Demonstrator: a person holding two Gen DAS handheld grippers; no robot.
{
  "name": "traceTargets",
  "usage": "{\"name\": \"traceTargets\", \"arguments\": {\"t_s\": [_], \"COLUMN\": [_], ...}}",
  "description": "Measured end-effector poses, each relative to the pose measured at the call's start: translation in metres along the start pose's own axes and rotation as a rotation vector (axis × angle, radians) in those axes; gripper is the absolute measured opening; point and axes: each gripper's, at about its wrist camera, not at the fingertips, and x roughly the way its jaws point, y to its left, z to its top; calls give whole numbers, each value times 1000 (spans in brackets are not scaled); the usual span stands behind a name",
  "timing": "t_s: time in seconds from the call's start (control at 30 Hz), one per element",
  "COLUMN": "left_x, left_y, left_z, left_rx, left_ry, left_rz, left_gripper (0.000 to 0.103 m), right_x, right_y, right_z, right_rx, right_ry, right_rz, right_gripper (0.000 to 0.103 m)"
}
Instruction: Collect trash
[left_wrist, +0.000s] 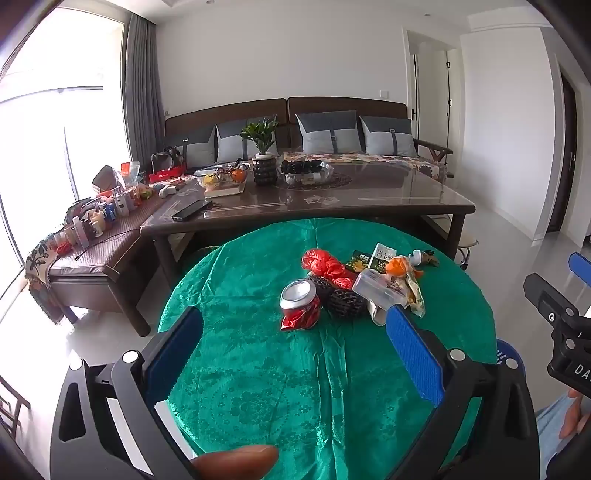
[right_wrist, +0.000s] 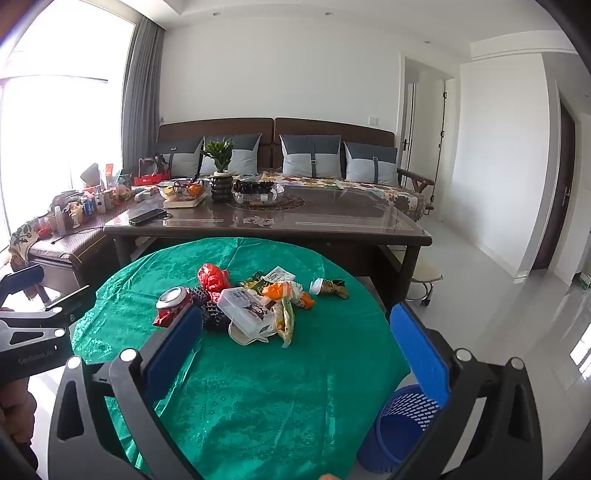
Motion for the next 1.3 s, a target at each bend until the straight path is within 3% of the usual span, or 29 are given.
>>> {"name": "traceTargets", "arguments": {"t_s": [1.3], "left_x": [0], "left_y": [0], "left_z": [0], "left_rx": [7], "left_ry": [2], "left_rz": [3], "left_gripper": [98], "right_x": [-1], "right_y": [3], "right_z": [1], "right_rx": [-5], "right_ry": [2], "right_rz": [4], "right_gripper": [98]}}
